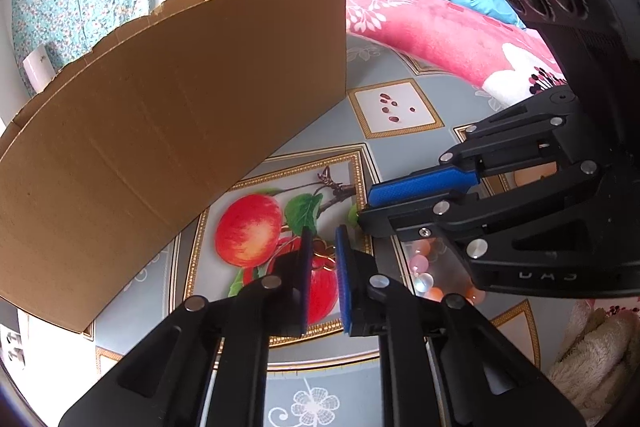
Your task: Organize jewelry
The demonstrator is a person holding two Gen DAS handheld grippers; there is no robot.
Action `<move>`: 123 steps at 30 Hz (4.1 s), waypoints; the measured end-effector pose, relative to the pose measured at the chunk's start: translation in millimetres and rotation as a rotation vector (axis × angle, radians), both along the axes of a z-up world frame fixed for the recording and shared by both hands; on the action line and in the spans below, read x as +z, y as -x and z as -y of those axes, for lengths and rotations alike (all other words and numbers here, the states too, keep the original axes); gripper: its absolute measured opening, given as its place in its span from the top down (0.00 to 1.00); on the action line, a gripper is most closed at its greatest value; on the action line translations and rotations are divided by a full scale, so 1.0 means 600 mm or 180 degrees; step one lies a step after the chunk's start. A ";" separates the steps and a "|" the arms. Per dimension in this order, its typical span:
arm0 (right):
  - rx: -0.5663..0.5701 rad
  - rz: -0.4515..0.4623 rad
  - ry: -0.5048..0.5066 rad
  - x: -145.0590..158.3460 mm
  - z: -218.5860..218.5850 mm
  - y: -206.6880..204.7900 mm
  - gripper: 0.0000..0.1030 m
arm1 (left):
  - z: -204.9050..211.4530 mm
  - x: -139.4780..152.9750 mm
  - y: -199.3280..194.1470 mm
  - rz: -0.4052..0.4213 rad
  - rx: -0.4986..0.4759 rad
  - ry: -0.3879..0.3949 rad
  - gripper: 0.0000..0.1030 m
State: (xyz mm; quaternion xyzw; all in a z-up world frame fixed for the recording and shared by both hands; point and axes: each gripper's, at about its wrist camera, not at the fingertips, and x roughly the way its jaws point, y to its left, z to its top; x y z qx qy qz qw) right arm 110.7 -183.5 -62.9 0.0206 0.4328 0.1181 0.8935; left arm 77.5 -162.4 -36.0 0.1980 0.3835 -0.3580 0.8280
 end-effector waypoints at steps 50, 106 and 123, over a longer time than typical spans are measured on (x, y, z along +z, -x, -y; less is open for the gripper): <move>-0.0137 -0.0004 -0.0110 0.012 0.039 0.006 0.91 | -0.011 0.009 -0.045 -0.0775 0.0056 0.0273 0.76; -0.0155 0.0063 -0.0187 0.009 0.054 0.013 0.91 | 0.010 -0.001 -0.014 -0.0185 0.0040 0.0029 0.80; -0.0141 0.0099 -0.0207 0.014 0.064 0.015 0.91 | 0.011 0.000 -0.005 -0.0068 -0.0015 -0.0064 0.85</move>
